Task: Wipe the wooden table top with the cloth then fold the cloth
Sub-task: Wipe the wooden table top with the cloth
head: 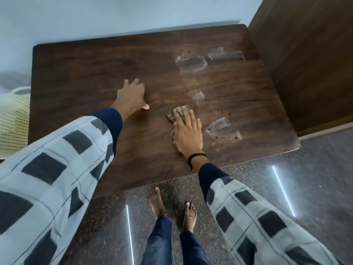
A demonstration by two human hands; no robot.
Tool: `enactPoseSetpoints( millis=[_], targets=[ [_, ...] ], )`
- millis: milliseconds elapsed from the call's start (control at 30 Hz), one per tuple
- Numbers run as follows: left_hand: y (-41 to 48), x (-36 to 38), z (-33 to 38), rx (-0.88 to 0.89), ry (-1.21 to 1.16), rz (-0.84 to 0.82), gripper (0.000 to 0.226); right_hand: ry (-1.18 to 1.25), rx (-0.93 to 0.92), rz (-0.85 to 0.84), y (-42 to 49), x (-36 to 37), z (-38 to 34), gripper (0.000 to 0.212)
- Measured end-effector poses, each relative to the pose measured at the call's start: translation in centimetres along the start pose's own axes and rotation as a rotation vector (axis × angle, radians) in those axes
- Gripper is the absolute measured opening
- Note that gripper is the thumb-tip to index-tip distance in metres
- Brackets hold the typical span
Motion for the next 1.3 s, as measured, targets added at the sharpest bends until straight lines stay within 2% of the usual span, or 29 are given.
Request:
enactPoseSetpoints(
  millis=[100,167,233,300,333,400,500,567,700,767,833,933,1033,1100,1167,1300],
  targets=[
    [-1.8,2.9,0.6,0.015,-0.15,-0.186,0.127,0.023,0.127,0.036,-1.7,-0.4,2.5,0.054],
    [-2.3,4.0,0.3,0.024,-0.141,-0.198,0.137,0.042,0.169,0.063,-4.9,0.2,2.3,0.055],
    [-2.1,4.1,0.0,0.018,-0.126,-0.186,0.141,0.047,0.094,0.046,-8.0,1.3,0.3,0.056],
    [-1.6,4.1,0.1,0.005,-0.116,-0.201,0.143,0.037,-0.071,0.025,-8.6,2.1,-1.6,0.054],
    [-1.4,4.0,0.0,-0.005,-0.106,-0.205,0.144,0.025,-0.115,0.019,-8.0,1.9,-2.0,0.053],
    [-1.5,4.0,0.0,-0.028,-0.096,-0.208,0.144,-0.002,-0.091,0.013,-6.5,1.2,-0.9,0.052],
    [-2.0,3.9,0.5,-0.048,-0.115,-0.221,0.142,0.027,0.114,0.064,-8.1,0.6,1.7,0.055],
    [-2.3,3.8,1.0,-0.059,-0.129,-0.223,0.14,0.048,0.161,0.092,-11.5,1.1,1.4,0.055],
    [-2.6,3.1,1.3,-0.071,-0.13,-0.231,0.137,0.043,-0.074,0.03,-12.0,2.1,-1.1,0.056],
    [-2.7,3.0,1.2,-0.072,-0.127,-0.231,0.137,0.003,-0.09,-0.006,-8.9,1.2,0.0,0.055],
    [-2.9,3.2,1.3,-0.074,-0.123,-0.236,0.138,0.005,0.03,0.011,-6.6,0.2,2.8,0.054],
    [-2.9,3.4,1.7,-0.082,-0.123,-0.244,0.139,0.038,0.197,0.073,-8.4,0.0,4.9,0.054],
    [-2.7,2.9,1.8,-0.104,-0.117,-0.257,0.138,0.045,0.077,0.043,-10.2,1.0,2.7,0.054],
    [-2.6,2.7,2.0,-0.115,-0.101,-0.273,0.138,0.052,-0.057,0.036,-7.7,0.7,1.6,0.055],
    [-2.6,2.6,2.0,-0.128,-0.099,-0.286,0.137,0.017,-0.093,-0.005,-3.9,-0.2,1.9,0.053],
    [-3.0,2.6,2.3,-0.125,-0.098,-0.291,0.137,0.019,0.125,0.031,-1.4,-1.7,6.2,0.054]
  ],
)
Point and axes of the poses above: each hand's wrist, its own y-axis towards the middle knuckle, its own x-axis out of the palm, z = x × y, the point moved 5 cm from there along y, towards the middle knuckle, and after that the axes turned 6 degrees about x, right-handed, at the moved point
